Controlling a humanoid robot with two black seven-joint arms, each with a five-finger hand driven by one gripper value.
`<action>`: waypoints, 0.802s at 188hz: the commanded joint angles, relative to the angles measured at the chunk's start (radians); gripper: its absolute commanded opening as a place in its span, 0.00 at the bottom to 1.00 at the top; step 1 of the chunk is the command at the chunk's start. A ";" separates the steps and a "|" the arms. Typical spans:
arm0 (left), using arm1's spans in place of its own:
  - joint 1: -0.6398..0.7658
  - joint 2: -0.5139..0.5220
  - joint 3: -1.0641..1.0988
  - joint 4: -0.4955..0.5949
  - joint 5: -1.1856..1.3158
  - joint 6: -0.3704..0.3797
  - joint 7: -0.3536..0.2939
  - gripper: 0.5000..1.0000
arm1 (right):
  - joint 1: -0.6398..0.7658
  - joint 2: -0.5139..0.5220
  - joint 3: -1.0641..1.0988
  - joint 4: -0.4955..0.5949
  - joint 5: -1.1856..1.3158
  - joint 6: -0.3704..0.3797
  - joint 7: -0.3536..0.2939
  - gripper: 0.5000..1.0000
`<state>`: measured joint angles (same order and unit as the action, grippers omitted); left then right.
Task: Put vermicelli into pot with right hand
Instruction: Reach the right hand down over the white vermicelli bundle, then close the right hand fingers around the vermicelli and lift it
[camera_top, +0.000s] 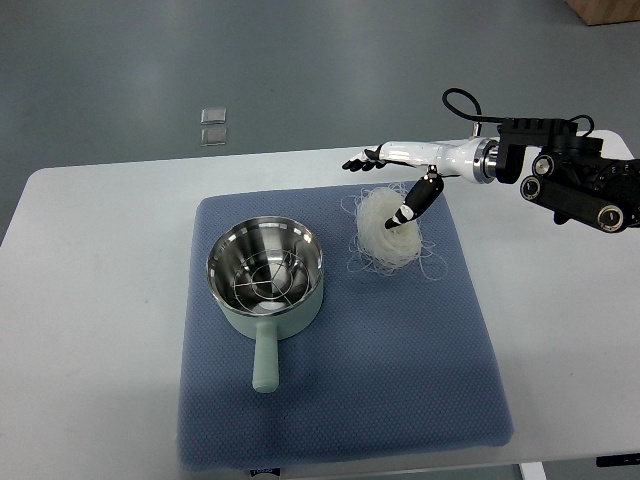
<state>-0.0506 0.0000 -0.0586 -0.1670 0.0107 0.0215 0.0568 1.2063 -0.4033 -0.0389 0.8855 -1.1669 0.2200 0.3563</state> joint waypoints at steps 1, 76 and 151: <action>0.000 0.000 -0.001 -0.002 0.000 0.000 0.000 1.00 | 0.036 0.009 -0.058 0.001 -0.079 0.004 0.015 0.84; 0.000 0.000 -0.004 -0.008 0.000 0.000 0.000 1.00 | 0.064 0.063 -0.142 -0.017 -0.214 -0.047 0.015 0.84; 0.000 0.000 -0.006 -0.008 -0.002 0.000 0.000 1.00 | 0.068 0.097 -0.248 -0.077 -0.251 -0.126 0.023 0.84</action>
<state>-0.0506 0.0000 -0.0643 -0.1750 0.0107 0.0215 0.0570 1.2758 -0.3107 -0.2754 0.8146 -1.4059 0.0939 0.3787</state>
